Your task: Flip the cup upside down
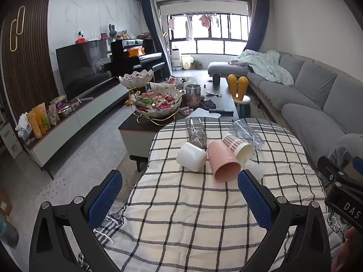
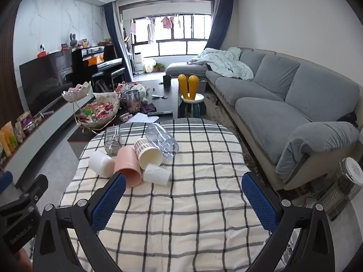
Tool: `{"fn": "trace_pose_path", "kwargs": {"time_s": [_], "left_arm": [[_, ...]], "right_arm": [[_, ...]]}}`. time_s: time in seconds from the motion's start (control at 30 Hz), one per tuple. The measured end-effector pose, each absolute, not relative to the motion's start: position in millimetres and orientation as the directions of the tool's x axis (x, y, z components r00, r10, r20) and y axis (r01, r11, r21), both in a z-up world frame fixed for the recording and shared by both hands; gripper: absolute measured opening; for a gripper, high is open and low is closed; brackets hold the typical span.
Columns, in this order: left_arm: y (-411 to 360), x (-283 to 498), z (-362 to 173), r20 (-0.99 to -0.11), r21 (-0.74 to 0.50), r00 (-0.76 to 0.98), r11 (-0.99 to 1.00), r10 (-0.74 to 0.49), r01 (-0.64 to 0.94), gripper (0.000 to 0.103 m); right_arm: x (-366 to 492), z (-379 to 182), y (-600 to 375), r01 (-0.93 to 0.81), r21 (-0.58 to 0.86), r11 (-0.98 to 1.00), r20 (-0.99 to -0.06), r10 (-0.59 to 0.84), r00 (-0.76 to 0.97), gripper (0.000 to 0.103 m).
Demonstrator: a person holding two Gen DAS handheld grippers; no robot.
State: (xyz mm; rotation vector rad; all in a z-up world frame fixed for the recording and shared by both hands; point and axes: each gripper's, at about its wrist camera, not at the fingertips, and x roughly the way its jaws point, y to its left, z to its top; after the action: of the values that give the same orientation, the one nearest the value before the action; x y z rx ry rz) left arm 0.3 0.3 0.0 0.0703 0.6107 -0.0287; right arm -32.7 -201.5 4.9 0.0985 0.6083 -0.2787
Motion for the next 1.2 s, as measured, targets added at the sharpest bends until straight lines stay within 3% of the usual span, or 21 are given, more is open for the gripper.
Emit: {"fn": "trace_pose_path", "kwargs": {"time_s": [1.2], "left_arm": [[-1.6, 0.7, -0.7, -0.580, 0.055, 0.815, 0.997, -0.015, 0.057, 0.103]], "right_arm": [[-34.0, 4.7, -201.9, 0.287, 0.014, 0.958, -0.572, -0.227, 0.788, 0.102]]}}
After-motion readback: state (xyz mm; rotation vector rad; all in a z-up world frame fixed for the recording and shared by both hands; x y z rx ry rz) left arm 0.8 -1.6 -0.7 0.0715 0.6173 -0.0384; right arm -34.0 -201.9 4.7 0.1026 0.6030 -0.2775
